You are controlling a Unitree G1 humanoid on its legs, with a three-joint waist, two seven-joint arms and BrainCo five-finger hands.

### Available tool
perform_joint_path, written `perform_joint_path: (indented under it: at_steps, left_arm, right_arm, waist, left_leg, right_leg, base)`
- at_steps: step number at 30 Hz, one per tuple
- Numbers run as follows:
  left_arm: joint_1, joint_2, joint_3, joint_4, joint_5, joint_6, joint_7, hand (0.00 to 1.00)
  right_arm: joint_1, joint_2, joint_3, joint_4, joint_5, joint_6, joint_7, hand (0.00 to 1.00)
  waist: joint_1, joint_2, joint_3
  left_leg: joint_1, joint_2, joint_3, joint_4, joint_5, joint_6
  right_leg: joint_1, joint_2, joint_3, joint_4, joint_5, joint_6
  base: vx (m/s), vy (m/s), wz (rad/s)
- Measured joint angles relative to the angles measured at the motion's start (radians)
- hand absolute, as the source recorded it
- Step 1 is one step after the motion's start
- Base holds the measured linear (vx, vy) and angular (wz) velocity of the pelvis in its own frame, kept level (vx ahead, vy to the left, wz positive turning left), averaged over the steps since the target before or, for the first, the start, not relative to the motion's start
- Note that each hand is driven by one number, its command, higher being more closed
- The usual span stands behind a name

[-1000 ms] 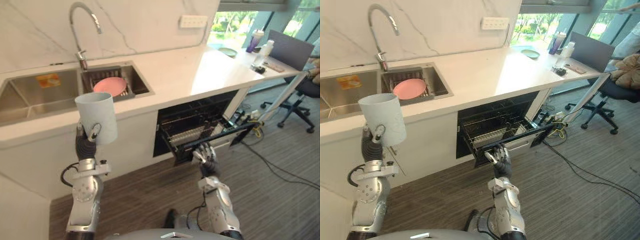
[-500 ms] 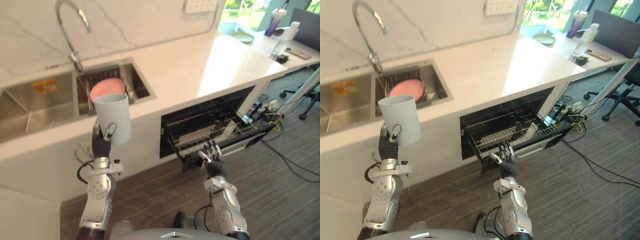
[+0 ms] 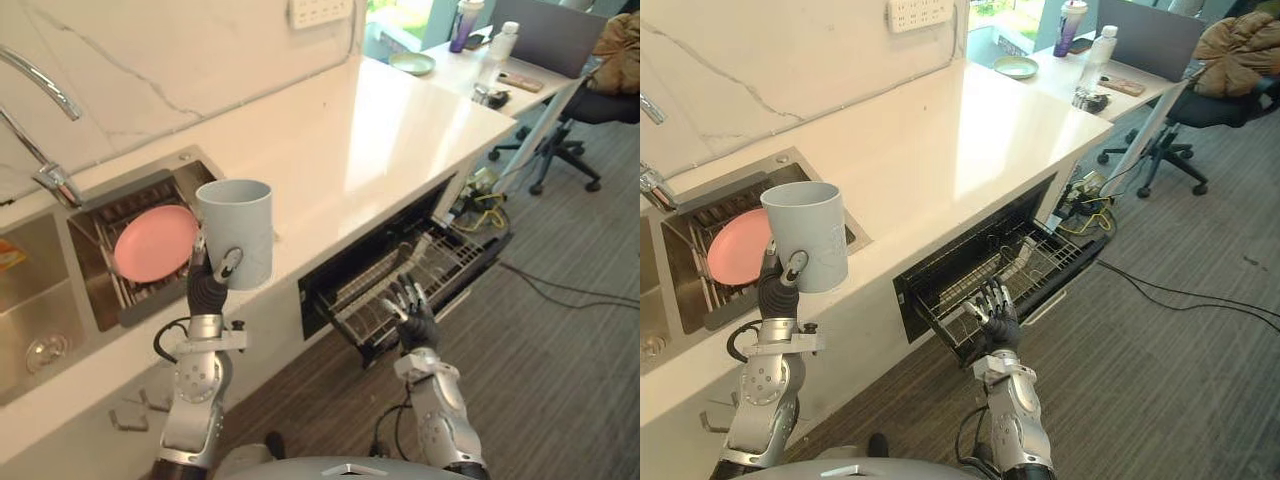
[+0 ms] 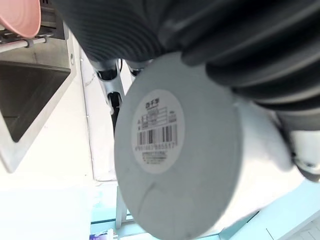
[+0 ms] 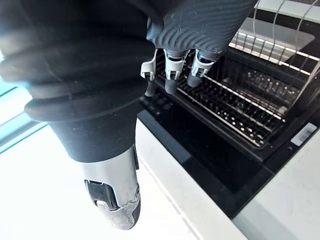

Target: Walk over to the sink, pick up the cup, carry it to the dishwasher, place the cup inside the dishwasher, then close the dishwasher door

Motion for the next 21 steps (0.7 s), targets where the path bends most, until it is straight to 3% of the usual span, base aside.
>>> perform_joint_path:
  at_steps: [5, 7, 12, 14, 15, 18, 21]
  left_arm:
    - [-0.002, -0.006, -0.011, -0.011, 0.015, 0.0, 0.012, 1.0]
    - [-0.005, -0.006, -0.01, -0.011, 0.042, 0.001, 0.051, 1.0]
    - [-0.015, -0.01, 0.007, -0.011, 0.189, 0.004, 0.239, 1.0]
    - [-0.034, -0.014, 0.023, -0.012, 0.258, 0.004, 0.359, 1.0]
    - [-0.041, -0.018, 0.036, -0.012, 0.266, 0.004, 0.384, 1.0]
    - [-0.086, -0.036, 0.08, -0.008, 0.362, 0.005, 0.522, 1.0]
    - [-0.122, -0.037, 0.094, -0.003, 0.565, 0.033, 0.677, 1.0]
  right_arm:
    - [-0.018, 0.018, -0.012, 0.0, -0.002, 0.0, 0.012, 0.0]
    - [-0.019, 0.018, -0.014, -0.006, -0.001, 0.0, 0.031, 0.0]
    - [-0.017, 0.016, 0.024, -0.125, -0.049, 0.0, 0.11, 0.0]
    - [-0.025, 0.005, 0.078, -0.206, -0.038, 0.004, 0.187, 0.0]
    - [-0.032, 0.003, 0.087, -0.215, -0.025, 0.008, 0.208, 0.0]
    - [-0.053, 0.001, 0.118, -0.244, 0.066, 0.04, 0.274, 0.0]
    - [-0.091, -0.007, 0.128, -0.245, 0.187, 0.073, 0.286, 0.0]
  waist:
    - [-0.013, 0.001, 0.0]
    - [-0.021, -0.001, 0.001]
    - [-0.028, -0.007, 0.002]
    - [-0.023, -0.02, 0.001]
    - [-0.025, -0.024, 0.001]
    - [-0.02, -0.039, 0.0]
    - [-0.019, -0.042, -0.001]
  left_leg:
    - [0.023, 0.007, 0.004, -0.055, 0.0, -0.001]
    - [0.03, 0.007, 0.013, -0.064, -0.005, -0.005]
    - [0.041, 0.01, 0.05, -0.084, -0.007, -0.001]
    - [0.041, 0.021, 0.066, -0.087, -0.003, -0.007]
    - [0.041, 0.023, 0.067, -0.088, 0.0, -0.011]
    - [0.056, 0.035, 0.084, -0.096, 0.003, -0.018]
    - [0.058, 0.035, 0.09, -0.098, 0.004, -0.018]
  right_leg:
    - [-0.006, 0.006, -0.026, 0.0, -0.011, 0.009]
    - [-0.007, 0.007, -0.028, -0.003, -0.011, 0.009]
    - [-0.025, 0.011, -0.043, -0.007, -0.009, 0.009]
    - [-0.036, 0.018, -0.043, -0.008, -0.004, 0.005]
    - [-0.036, 0.021, -0.044, -0.008, -0.002, 0.005]
    - [-0.036, 0.032, -0.052, -0.008, 0.005, -0.003]
    - [-0.036, 0.032, -0.058, -0.008, 0.014, -0.005]
  base:
    - [0.02, -0.03, -0.04]
    - [-0.06, -0.014, -0.19]
    - [-0.07, -0.009, -0.18]
    - [-0.04, -0.024, -0.2]
    - [-0.02, -0.053, -0.15]
    - [0.0, -0.048, -0.19]
    - [0.0, 0.003, -0.11]
